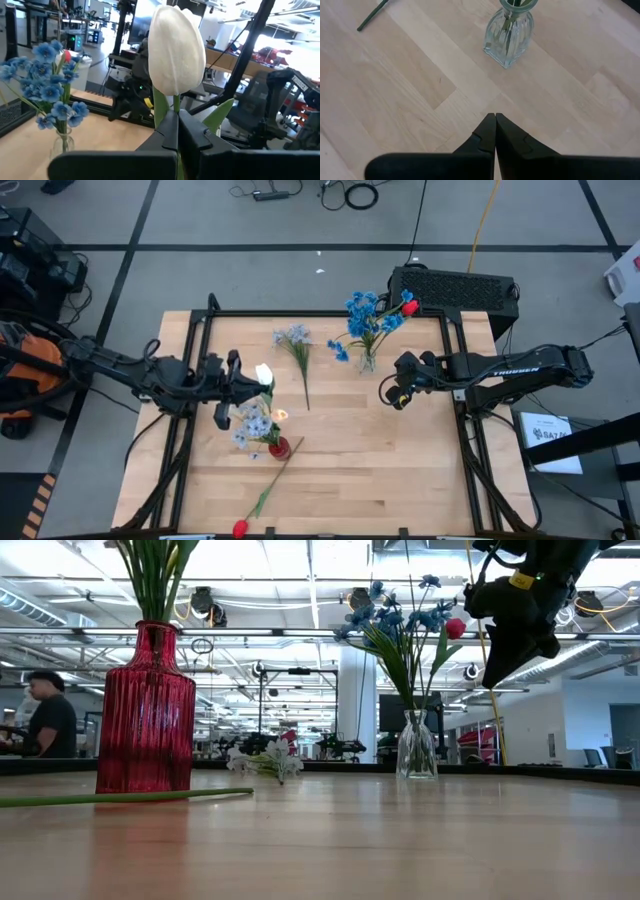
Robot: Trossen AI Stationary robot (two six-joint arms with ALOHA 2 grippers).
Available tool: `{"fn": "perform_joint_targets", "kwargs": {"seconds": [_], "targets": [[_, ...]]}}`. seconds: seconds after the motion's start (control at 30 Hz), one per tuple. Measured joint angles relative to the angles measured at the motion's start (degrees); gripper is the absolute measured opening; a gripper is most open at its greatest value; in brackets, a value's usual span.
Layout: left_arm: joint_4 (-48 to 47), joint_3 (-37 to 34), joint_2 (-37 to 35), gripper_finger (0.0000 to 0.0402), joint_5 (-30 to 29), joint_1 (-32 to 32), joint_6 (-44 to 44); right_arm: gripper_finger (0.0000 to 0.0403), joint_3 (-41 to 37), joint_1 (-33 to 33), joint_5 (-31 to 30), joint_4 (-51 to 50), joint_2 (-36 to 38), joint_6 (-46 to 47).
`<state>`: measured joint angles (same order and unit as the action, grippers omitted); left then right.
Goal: Sort flowers into vase by color
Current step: Put the bottom white flower into the red vase
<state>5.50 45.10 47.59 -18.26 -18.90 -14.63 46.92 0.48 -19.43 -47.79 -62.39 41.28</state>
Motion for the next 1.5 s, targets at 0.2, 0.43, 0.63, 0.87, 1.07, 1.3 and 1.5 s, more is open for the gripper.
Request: {"fn": "perform_joint_targets", "kwargs": {"seconds": [0.2, 0.43, 0.63, 0.87, 1.07, 1.3, 1.5], "targets": [[0.4, 0.0, 2.4, 0.0, 0.0, 0.0, 0.1, 0.0, 0.0, 0.0, 0.0, 0.0, 0.0, 0.1], [-0.7, 0.0, 5.2, 0.0, 0.2, -0.1, 0.4, 0.0, 0.0, 0.0, 0.0, 0.0, 0.0, 0.1], [0.9, 0.0, 5.0, 0.0, 0.2, -0.1, 2.0, 0.0, 0.0, 0.0, 0.0, 0.0, 0.0, 0.1], [1.6, 0.0, 4.3, 0.0, 0.2, -0.4, 2.1, 0.0, 0.0, 0.0, 0.0, 1.4, 0.0, 0.1], [1.7, 0.0, 4.1, 0.0, 0.2, -1.1, 2.0, 0.0, 0.0, 0.0, 0.0, 3.0, 0.0, -1.6], [1.7, 0.0, 2.4, 0.0, -3.5, -1.2, 2.2, 0.0, 0.0, 0.0, 3.1, 5.4, 0.0, -4.3], [1.3, 0.0, 0.6, 0.0, -7.9, -1.1, 3.5, 0.0, -3.4, 2.7, 3.4, 20.9, -0.2, -5.0]]}}
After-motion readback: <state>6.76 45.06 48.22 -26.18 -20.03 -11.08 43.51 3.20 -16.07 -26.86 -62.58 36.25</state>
